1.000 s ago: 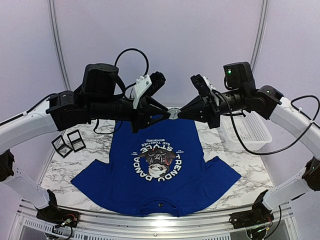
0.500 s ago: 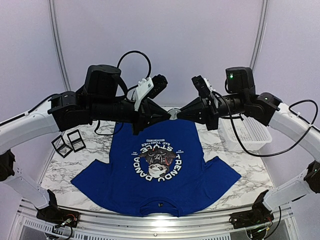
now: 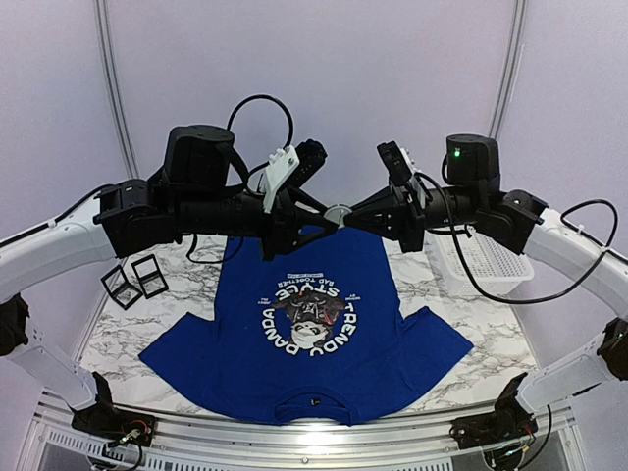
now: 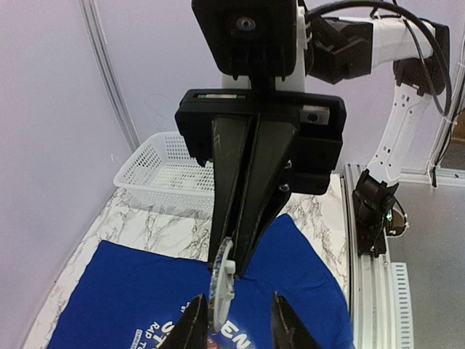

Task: Pin the brooch onto the clothing
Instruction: Open the brooch at the center of the board.

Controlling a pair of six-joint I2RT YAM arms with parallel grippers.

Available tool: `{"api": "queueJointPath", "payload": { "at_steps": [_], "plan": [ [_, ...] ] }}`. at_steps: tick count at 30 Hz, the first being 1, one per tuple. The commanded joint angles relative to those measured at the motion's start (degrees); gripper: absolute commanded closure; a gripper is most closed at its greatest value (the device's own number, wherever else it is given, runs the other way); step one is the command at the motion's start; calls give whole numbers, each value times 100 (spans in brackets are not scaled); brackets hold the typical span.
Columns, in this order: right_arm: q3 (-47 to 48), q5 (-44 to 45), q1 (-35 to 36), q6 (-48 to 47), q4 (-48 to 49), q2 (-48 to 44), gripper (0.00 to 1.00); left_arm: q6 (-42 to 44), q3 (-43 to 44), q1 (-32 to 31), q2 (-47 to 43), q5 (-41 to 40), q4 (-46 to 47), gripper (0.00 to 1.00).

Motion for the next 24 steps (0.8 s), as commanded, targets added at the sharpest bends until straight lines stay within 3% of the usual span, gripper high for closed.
{"api": "queueJointPath", "payload": {
  "at_steps": [1,7,10,24],
  "plan": [
    [-164,195,-7,579,698,-100,100,-120,-74,-6,-110,-234,353,68],
    [-230,355,64,686,814,-137,100,-159,-66,-6,-78,-497,418,73],
    [-244,404,82,770,907,-157,100,-153,-65,-10,-33,-645,402,66],
    [-198,496,215,769,898,-127,100,-170,115,-5,139,-921,418,64]
  ]
}}
